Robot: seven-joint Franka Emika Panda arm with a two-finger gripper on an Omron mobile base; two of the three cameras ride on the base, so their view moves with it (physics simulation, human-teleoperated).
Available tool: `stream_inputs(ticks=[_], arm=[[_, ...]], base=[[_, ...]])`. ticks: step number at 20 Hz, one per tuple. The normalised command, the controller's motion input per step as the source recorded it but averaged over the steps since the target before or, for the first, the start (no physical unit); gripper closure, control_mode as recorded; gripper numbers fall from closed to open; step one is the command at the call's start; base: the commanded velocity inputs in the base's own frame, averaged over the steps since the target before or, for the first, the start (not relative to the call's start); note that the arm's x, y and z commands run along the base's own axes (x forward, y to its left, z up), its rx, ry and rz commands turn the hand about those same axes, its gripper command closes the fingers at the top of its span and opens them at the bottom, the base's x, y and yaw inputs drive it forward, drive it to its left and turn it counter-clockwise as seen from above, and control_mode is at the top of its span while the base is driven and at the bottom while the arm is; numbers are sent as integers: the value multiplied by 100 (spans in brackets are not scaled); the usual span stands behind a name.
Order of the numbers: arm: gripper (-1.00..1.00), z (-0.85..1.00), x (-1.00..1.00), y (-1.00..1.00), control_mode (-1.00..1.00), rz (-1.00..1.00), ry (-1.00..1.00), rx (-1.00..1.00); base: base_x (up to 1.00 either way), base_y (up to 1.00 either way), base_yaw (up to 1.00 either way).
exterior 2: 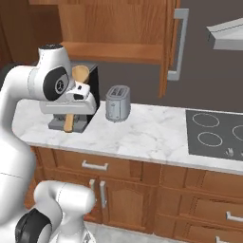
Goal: Organize the utensils by type. Pick up the wooden spoons from the counter and place them in the open cabinet. Then pick up the metallic utensils from the counter and place them in the open drawer.
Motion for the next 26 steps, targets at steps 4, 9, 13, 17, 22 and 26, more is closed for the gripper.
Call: stream_inputs(ticks=[4, 9, 13, 17, 22, 26], arm=[[100, 0, 0, 0, 100, 0, 0, 0], [100, 0, 0, 0, 100, 0, 0, 0], [100, 0, 0, 0, 100, 0, 0, 0], [100, 0, 0, 0, 100, 0, 0, 0], [100, 0, 0, 0, 100, 0, 0, 0], [100, 0, 0, 0, 100, 0, 0, 0]], base=[[81, 0, -10], [81, 0, -3], [72, 0, 0], [60, 0, 0], [20, 0, -1], [0, 0, 0]])
